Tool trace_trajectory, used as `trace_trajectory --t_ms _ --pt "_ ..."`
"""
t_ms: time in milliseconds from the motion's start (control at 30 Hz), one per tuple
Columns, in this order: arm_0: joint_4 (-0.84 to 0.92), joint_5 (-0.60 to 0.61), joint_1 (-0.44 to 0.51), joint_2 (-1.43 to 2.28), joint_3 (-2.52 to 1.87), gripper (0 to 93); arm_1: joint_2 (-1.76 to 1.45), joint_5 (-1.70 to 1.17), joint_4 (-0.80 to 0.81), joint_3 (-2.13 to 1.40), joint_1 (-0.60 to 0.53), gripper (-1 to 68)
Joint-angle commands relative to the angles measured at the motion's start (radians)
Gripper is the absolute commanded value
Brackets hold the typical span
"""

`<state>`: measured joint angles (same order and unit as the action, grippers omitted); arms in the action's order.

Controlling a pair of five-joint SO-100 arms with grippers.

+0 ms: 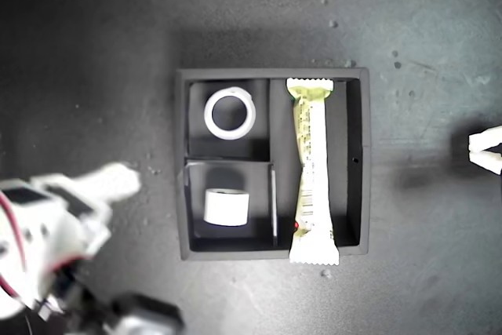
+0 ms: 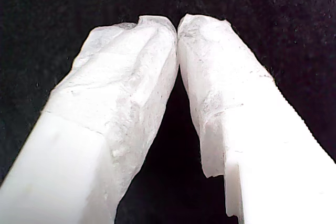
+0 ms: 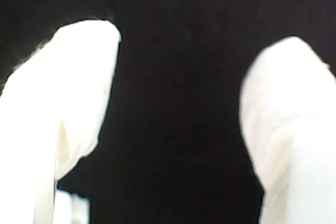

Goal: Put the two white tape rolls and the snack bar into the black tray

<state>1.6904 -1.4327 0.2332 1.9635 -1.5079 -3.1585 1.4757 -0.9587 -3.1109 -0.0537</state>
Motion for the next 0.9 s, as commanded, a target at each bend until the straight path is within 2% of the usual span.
trace_trajectory --t_ms 0,100,233,500,633,867 --pt "-0.186 -0.011 -0.046 0.434 -0.543 4.7 -0.028 0.017 -0.044 -0.012 0.023 -0.3" --pt "-0.311 -0.006 -0.071 0.695 -0.845 1.4 -0.028 0.012 -0.086 -0.012 0.037 -0.2" --pt "-0.391 -0.011 -0.078 0.916 -1.086 0.1 -0.028 0.038 -0.201 -0.012 0.061 -0.2" --pt "-0.39 -0.011 -0.094 1.218 -1.351 0.1 -0.028 0.16 -0.287 -0.012 0.084 -0.3" --pt "-0.321 -0.02 -0.091 1.422 -1.453 0.1 -0.015 0.255 -0.293 -0.012 0.097 -0.3" --pt "-0.31 -0.038 -0.089 1.422 -1.525 0.1 -0.015 0.253 -0.293 -0.012 0.101 0.1"
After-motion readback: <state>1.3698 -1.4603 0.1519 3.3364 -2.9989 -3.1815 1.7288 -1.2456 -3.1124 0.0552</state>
